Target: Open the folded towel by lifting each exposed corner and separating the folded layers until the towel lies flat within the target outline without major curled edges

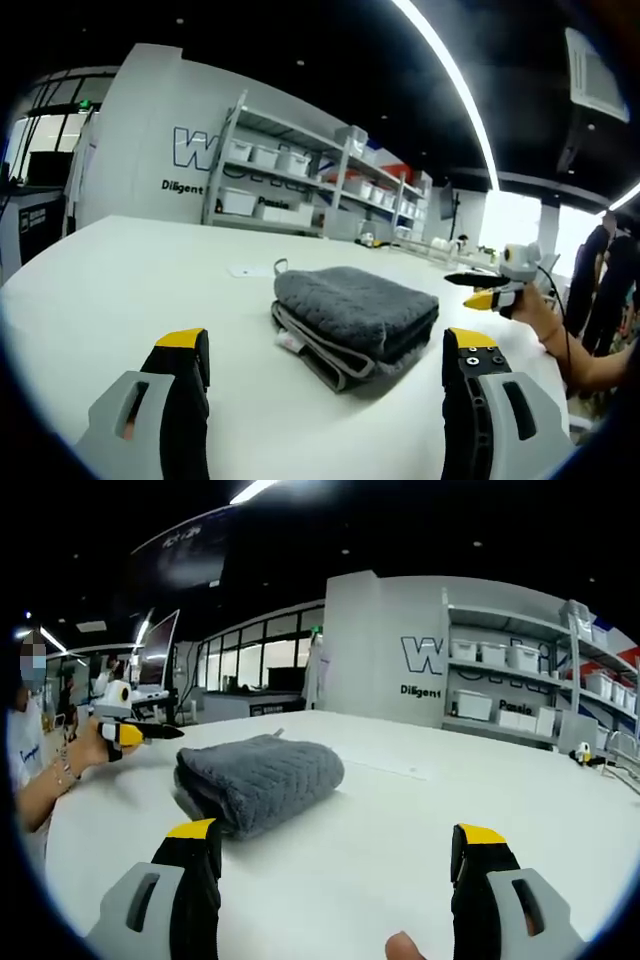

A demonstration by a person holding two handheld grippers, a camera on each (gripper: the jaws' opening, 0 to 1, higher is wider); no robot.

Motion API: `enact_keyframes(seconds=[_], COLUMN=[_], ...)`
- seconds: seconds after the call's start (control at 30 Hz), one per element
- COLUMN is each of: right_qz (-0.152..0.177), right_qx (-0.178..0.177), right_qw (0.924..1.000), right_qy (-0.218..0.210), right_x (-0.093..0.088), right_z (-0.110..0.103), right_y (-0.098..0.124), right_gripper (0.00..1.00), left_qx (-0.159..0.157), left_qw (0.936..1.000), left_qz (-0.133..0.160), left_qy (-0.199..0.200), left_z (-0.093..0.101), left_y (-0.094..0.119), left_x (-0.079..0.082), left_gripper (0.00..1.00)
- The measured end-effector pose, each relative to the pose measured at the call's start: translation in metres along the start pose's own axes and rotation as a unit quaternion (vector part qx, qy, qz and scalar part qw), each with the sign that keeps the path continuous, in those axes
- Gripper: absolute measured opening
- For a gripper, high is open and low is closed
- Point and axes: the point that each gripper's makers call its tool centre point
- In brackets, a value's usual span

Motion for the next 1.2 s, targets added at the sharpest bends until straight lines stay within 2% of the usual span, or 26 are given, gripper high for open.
enact_keyframes(seconds=[0.3, 0.63, 0.8, 0.97, 1.1, 1.2], right_qz=[-0.007, 0.025, 0.026, 0.037, 0.051, 0.052], right_qx=[0.009, 0.017, 0.052, 0.079, 0.090, 0.087], right_qw=[0.9998, 0.9993, 0.9982, 0.9961, 0.9946, 0.9947], right_qy=[0.019, 0.022, 0.011, 0.014, 0.013, 0.014], right_x=[0.005, 0.035, 0.041, 0.056, 0.068, 0.073], right_z=[-0.004, -0.015, -0.038, -0.063, -0.079, -0.084], right_y=[-0.001, 0.002, -0.009, -0.022, -0.031, -0.038], right_gripper=[0.97, 0.95, 0.88, 0.86, 0.86, 0.84], left_qx=[-0.006, -0.001, 0.003, 0.004, 0.008, 0.011], left_qw=[0.9999, 0.9999, 1.0000, 0.9999, 0.9999, 0.9998], left_qz=[0.009, 0.011, 0.004, 0.007, 0.007, 0.005], left_qy=[0.000, 0.000, 0.004, 0.009, 0.014, 0.018], left_z=[0.006, 0.002, 0.000, -0.003, -0.006, -0.008], left_y=[0.004, 0.003, 0.003, 0.003, 0.003, 0.003], left_x=[0.005, 0.008, 0.004, 0.007, 0.008, 0.007], left_gripper=[0.95, 0.94, 0.94, 0.94, 0.93, 0.93])
Point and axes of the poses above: the point that each gripper's makers call its tool centre point, and the gripper's own axes: y roughly backward along the fingers, z roughly to its right, x roughly out of its top, and after that the axes turned 12 degrees about x, right-handed
